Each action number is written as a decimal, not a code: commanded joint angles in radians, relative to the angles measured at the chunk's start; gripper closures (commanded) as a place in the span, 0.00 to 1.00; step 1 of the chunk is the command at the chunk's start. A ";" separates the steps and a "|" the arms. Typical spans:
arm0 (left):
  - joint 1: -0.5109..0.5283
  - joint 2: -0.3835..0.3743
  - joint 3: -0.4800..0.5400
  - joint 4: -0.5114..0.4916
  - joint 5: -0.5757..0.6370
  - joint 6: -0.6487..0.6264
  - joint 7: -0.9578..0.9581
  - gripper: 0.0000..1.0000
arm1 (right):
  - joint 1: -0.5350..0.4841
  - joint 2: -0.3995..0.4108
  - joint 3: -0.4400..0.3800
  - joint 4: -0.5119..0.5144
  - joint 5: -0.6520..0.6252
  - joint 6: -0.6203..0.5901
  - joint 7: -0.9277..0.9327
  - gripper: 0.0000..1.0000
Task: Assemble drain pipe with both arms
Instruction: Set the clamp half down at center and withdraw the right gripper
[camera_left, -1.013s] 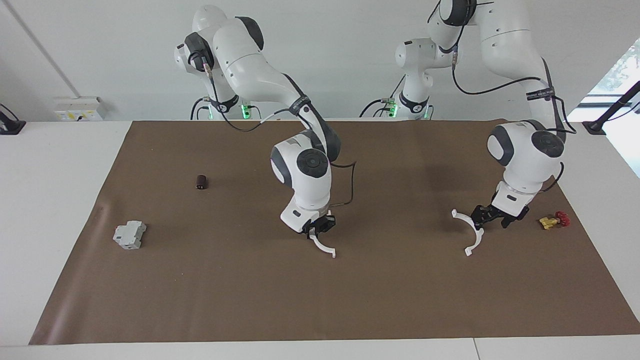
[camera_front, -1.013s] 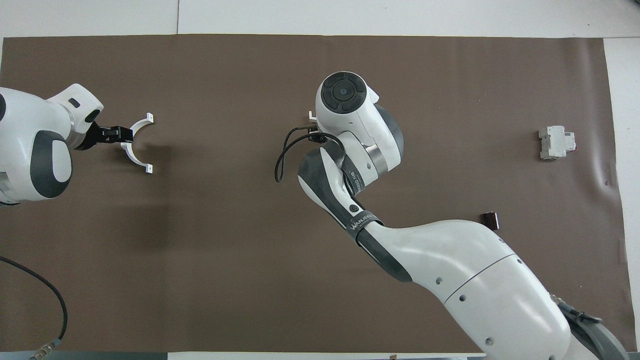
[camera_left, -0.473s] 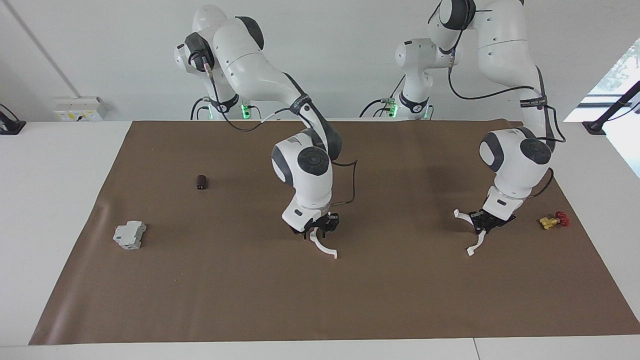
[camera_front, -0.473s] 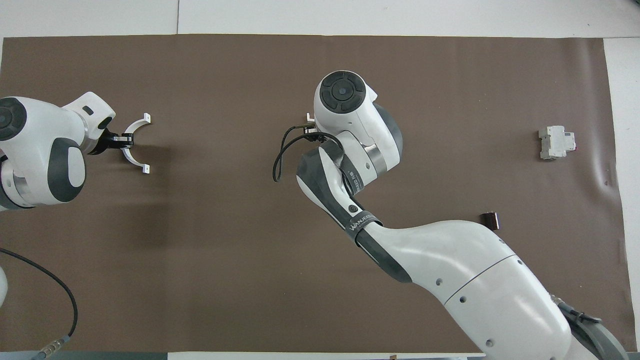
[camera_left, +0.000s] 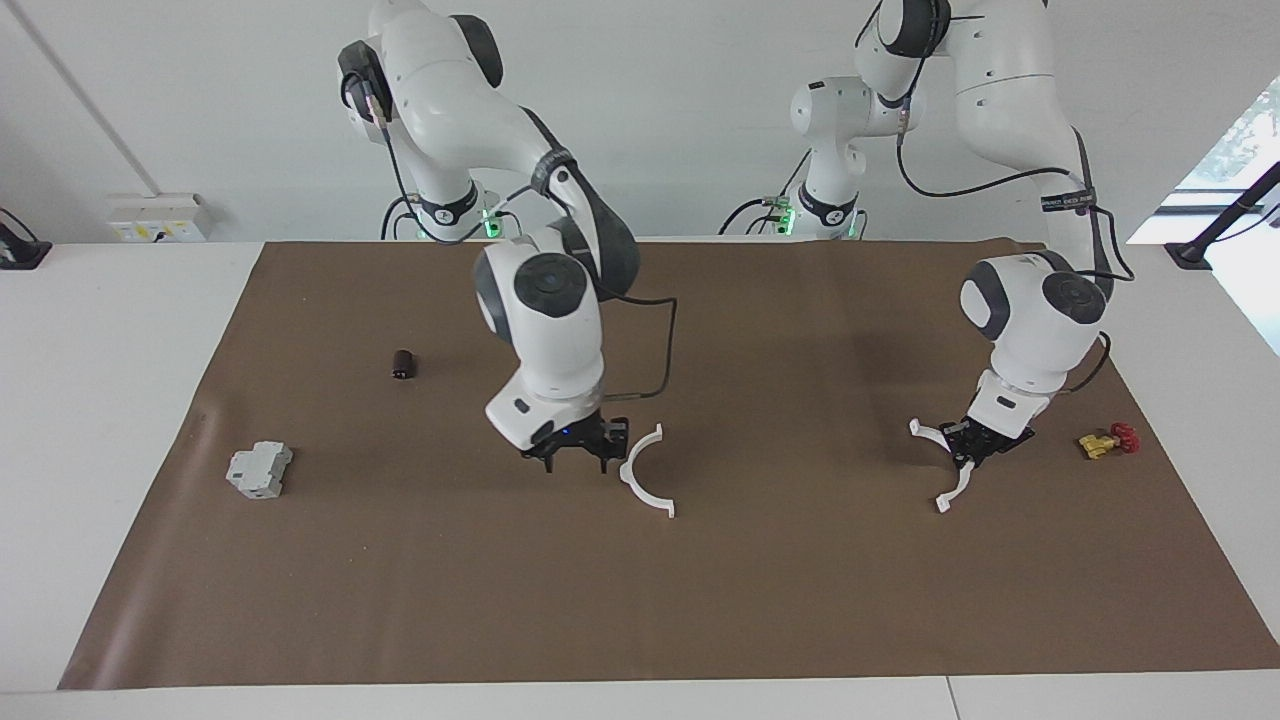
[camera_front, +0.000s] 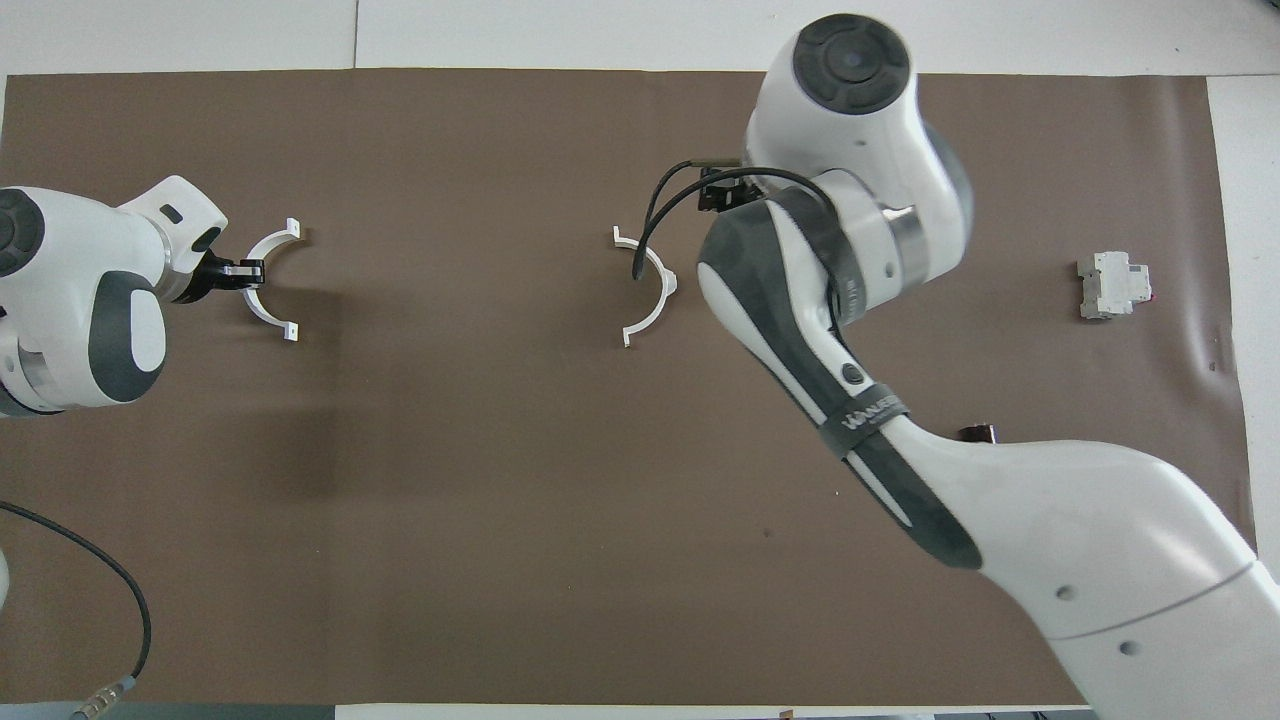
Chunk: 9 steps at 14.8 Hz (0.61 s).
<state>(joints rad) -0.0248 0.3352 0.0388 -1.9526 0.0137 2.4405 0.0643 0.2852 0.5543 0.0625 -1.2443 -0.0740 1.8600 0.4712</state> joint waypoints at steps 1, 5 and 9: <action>-0.061 -0.041 0.009 0.050 0.015 -0.112 -0.049 1.00 | -0.124 -0.192 0.019 -0.069 0.013 -0.169 -0.097 0.00; -0.194 -0.031 0.010 0.100 0.018 -0.138 -0.262 1.00 | -0.237 -0.347 0.017 -0.104 0.048 -0.357 -0.242 0.00; -0.384 0.025 0.013 0.150 0.035 -0.135 -0.487 1.00 | -0.293 -0.538 -0.001 -0.254 0.048 -0.487 -0.318 0.00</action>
<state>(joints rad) -0.3204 0.3075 0.0349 -1.8586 0.0151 2.3208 -0.3085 0.0166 0.1409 0.0638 -1.3417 -0.0448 1.3833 0.2039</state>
